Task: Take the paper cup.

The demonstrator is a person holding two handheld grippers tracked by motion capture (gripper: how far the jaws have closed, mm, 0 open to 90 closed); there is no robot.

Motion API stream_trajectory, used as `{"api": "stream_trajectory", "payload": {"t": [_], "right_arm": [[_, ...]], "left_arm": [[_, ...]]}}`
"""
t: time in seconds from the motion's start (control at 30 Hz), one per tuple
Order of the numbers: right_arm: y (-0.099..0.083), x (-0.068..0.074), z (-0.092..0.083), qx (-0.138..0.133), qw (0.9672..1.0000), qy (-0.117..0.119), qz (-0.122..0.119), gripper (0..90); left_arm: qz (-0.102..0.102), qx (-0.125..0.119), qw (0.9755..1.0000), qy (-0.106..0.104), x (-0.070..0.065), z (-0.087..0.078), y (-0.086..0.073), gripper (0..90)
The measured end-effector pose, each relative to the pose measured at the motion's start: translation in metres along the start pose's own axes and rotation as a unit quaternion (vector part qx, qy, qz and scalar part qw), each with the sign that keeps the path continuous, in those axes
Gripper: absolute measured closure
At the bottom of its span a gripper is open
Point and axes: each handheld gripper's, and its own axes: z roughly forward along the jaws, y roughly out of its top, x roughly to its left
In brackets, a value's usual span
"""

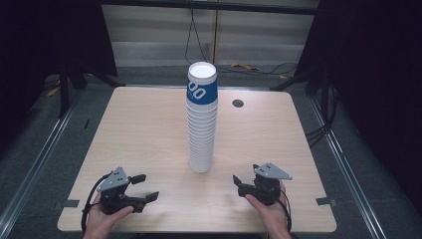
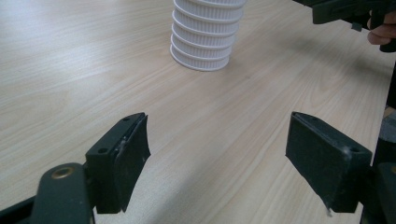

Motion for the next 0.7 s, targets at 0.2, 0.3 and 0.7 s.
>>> {"api": "stream_trajectory", "payload": {"t": [0.2, 0.3, 0.7], "right_arm": [[0.000, -0.001, -0.009, -0.016, 0.9993, 0.027, 0.019, 26.7], [0.001, -0.002, -0.008, -0.016, 0.9992, 0.032, 0.015, 26.7], [0.011, -0.007, -0.009, -0.021, 0.9979, 0.058, 0.021, 27.2]], "left_arm": [[-0.007, 0.009, 0.9999, -0.001, 0.000, 0.004, -0.001, 20.9], [-0.014, 0.012, 0.9998, 0.003, 0.002, 0.006, -0.002, 20.9], [-0.014, 0.020, 0.9997, -0.003, 0.001, 0.007, -0.005, 20.5]]}}
